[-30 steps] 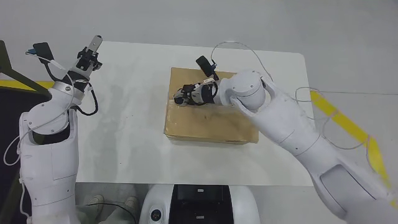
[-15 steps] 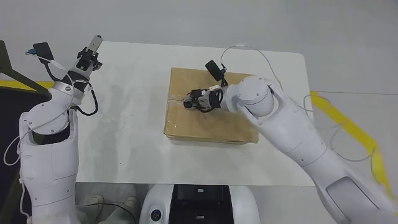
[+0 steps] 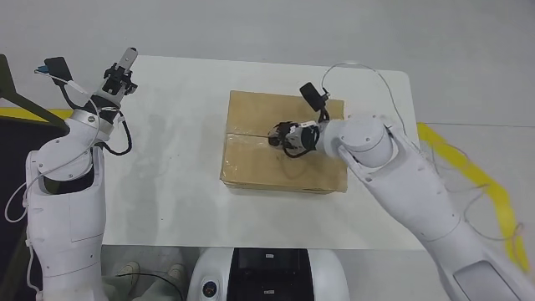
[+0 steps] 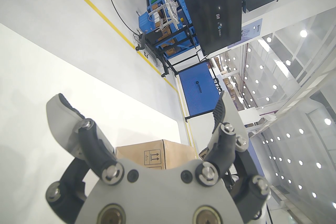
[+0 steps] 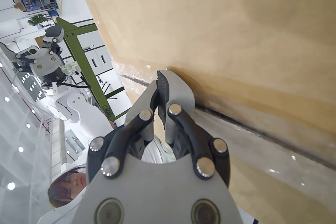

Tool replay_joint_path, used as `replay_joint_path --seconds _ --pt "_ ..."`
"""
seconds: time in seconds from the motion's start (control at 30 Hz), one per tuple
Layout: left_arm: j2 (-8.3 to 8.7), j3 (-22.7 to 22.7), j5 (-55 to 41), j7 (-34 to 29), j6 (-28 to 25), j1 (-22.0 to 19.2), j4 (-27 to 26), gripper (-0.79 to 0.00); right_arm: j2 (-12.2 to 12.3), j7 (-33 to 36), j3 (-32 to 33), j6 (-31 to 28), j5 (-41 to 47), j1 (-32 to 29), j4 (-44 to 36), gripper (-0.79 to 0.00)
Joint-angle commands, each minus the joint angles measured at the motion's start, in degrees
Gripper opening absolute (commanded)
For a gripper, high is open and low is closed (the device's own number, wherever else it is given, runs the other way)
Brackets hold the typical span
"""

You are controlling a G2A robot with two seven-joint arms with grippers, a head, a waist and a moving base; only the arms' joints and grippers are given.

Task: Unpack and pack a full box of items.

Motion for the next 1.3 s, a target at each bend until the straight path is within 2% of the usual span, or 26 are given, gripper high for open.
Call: replay_joint_path --seconds 0.0,0.23,0.7,1.03,1.27 --pt "0.0 0.0 0.0 0.0 0.0 0.0 0.0 0.0 0.46 0.21 1.21 0.96 -0.6 -0.89 -0.57 -0.785" --pt "0.0 0.0 0.0 0.0 0.0 0.0 0.0 0.0 1.78 0.28 4.77 2.6 -2.18 -3.89 -2.76 -0.785" --pt "0.0 0.0 0.0 0.0 0.0 0.0 0.0 0.0 5.35 4.33 8.34 6.11 -15.3 -9.29 -11.35 -0.785" --pt "0.0 0.0 0.0 0.0 0.0 0.0 0.0 0.0 7.38 5.32 14.43 8.81 -18.44 -14.0 -16.02 -0.785" --pt "0.0 0.0 0.0 0.0 0.0 0.0 0.0 0.0 8.51 7.11 17.17 11.26 -20.29 -15.63 -16.48 -0.785"
